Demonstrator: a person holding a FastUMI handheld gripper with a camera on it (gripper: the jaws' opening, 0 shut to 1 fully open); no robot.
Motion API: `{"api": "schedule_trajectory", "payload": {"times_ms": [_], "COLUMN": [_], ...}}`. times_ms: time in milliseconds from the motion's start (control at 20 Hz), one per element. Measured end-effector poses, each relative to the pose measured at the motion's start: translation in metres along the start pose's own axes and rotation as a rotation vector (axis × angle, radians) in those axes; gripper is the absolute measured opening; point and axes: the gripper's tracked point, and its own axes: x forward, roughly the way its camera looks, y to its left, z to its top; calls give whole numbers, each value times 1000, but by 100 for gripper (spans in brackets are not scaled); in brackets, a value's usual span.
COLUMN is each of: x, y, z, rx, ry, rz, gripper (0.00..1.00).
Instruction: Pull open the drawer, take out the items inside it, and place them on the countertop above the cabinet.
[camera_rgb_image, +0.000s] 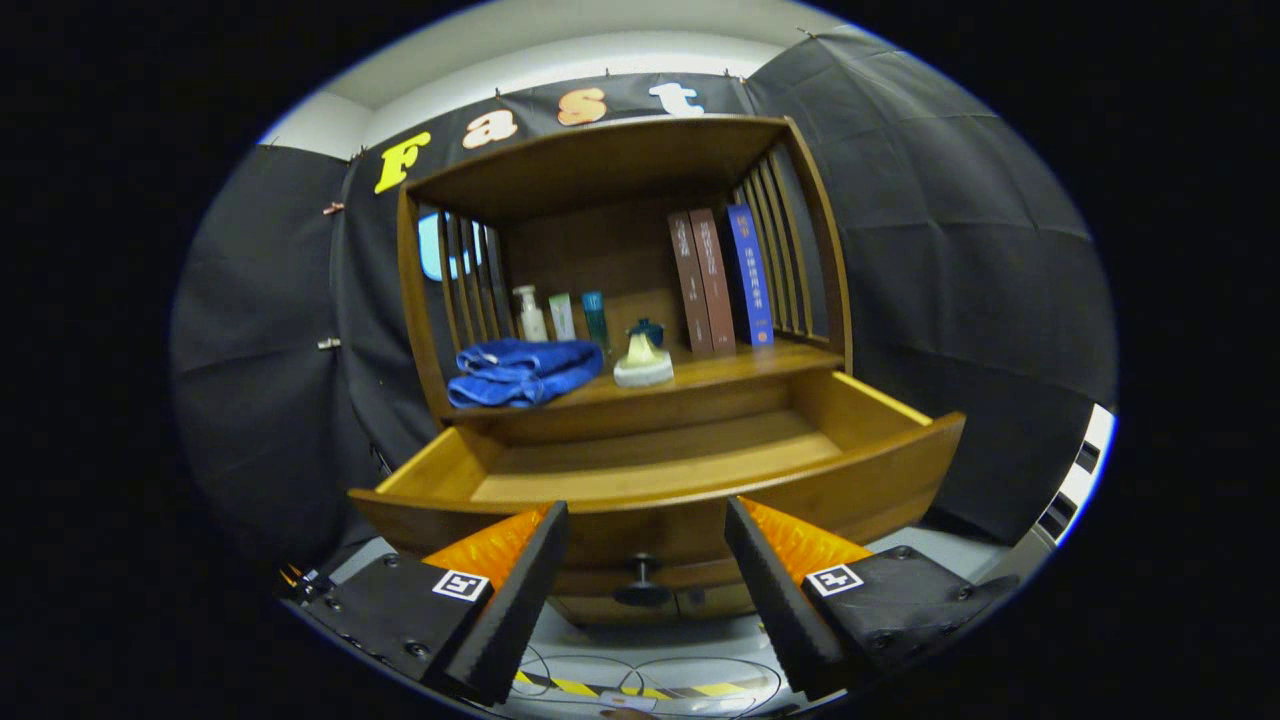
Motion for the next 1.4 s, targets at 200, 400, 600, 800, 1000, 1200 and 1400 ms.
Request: {"api": "schedule_trajectory", "payload": {"times_ms": [200,400,600,800,1000,1200,1400], "x": [20,30,32,37,58,91,124], "y": [-1,-2,-2,0,1,2,2], "z": [-28,-39,-40,-39,-32,-17,-13], "rx": [-24,-31,-39,-27,-21,-1,13], "ry": [55,88,83,69,80,57,76], "rz": [-8,-16,-19,-24,-24,-20,-17], "gripper": [99,99,99,99,99,99,99]}}
